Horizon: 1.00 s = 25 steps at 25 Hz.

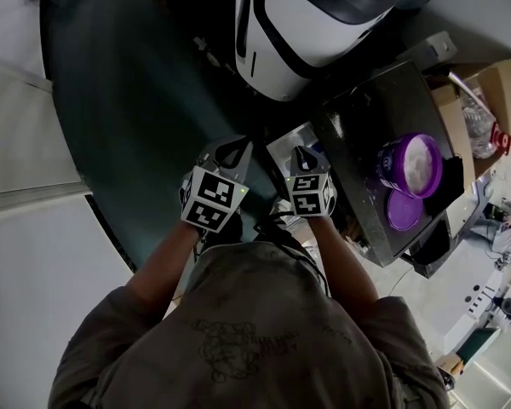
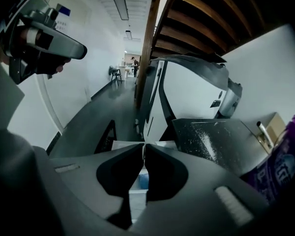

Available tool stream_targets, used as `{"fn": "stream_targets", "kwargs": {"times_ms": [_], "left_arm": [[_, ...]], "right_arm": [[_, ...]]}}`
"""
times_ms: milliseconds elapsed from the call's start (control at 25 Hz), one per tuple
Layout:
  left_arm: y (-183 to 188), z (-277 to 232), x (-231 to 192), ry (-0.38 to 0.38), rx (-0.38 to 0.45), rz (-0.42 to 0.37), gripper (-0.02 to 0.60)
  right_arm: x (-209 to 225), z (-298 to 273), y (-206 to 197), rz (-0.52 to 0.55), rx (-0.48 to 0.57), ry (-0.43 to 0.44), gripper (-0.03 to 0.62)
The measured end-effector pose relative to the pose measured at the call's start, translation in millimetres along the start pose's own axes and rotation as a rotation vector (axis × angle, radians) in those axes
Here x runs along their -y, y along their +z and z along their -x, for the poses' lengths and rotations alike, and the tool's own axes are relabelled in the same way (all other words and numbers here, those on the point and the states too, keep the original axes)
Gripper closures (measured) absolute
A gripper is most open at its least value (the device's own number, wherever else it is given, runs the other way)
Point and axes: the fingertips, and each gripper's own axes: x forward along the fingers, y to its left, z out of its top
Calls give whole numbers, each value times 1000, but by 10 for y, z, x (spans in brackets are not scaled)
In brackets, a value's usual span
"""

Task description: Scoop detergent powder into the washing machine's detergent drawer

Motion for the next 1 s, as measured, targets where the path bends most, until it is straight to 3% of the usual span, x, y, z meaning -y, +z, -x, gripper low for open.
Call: {"fn": "stream_targets", "kwargs": {"times_ms": [600,1000], "left_arm": [[-182,52,-98,3,-14,24,581],[-159,80,-113,-6,15,36,581]], "right_arm": [[117,35,58,181,-29,-183,557],[141,147,138,248,-40,-244,557]]}}
